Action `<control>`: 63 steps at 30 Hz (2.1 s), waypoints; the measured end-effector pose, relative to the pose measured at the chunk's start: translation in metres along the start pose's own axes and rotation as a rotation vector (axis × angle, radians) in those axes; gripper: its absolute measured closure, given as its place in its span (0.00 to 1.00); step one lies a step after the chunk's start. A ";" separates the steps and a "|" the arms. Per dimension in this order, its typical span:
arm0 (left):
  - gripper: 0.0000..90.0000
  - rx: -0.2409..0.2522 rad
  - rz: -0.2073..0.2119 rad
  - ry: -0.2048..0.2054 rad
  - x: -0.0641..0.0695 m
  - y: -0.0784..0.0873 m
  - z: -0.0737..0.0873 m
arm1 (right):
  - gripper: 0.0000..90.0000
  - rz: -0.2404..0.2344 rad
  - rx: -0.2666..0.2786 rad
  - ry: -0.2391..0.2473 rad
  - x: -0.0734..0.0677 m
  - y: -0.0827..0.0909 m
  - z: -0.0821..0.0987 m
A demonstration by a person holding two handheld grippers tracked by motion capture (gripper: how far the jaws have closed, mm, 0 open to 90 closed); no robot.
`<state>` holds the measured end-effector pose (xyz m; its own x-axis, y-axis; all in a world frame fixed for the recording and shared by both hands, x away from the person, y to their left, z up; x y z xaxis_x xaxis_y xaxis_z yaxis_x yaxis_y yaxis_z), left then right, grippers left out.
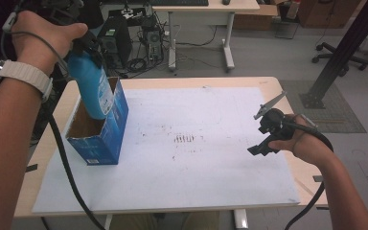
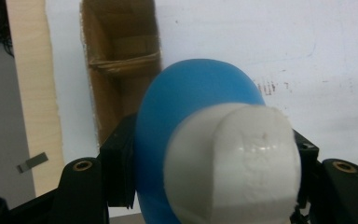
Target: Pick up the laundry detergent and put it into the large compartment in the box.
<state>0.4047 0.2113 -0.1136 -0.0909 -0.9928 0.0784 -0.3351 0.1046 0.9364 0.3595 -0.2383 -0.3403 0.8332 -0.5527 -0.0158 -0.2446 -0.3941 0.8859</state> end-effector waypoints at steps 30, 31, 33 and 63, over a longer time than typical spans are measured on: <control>0.42 -0.009 -0.036 0.052 -0.039 -0.029 0.007 | 0.12 -0.005 -0.020 -0.007 0.000 -0.005 -0.002; 0.42 -0.007 -0.036 0.054 -0.040 -0.030 0.007 | 0.12 -0.004 -0.019 -0.008 0.000 -0.004 -0.003; 0.42 0.000 -0.040 0.058 -0.042 -0.033 0.007 | 0.12 -0.001 -0.020 -0.008 0.001 -0.004 -0.003; 0.42 -0.080 -0.025 0.046 -0.057 -0.103 0.022 | 0.12 -0.012 -0.037 -0.020 0.000 -0.012 -0.005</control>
<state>0.4236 0.2585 -0.2224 -0.0398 -0.9968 0.0687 -0.2601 0.0767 0.9625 0.3649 -0.2301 -0.3491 0.8256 -0.5631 -0.0355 -0.2162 -0.3738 0.9020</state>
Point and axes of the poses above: each handheld gripper's, and its own axes: y roughly backward along the jaws, z roughly out of its underside, x roughly to its right, the point moved 5 cm from there along -y, roughly forward along the jaws, and after that the axes turned 3 degrees about x, right-handed, at the moved point
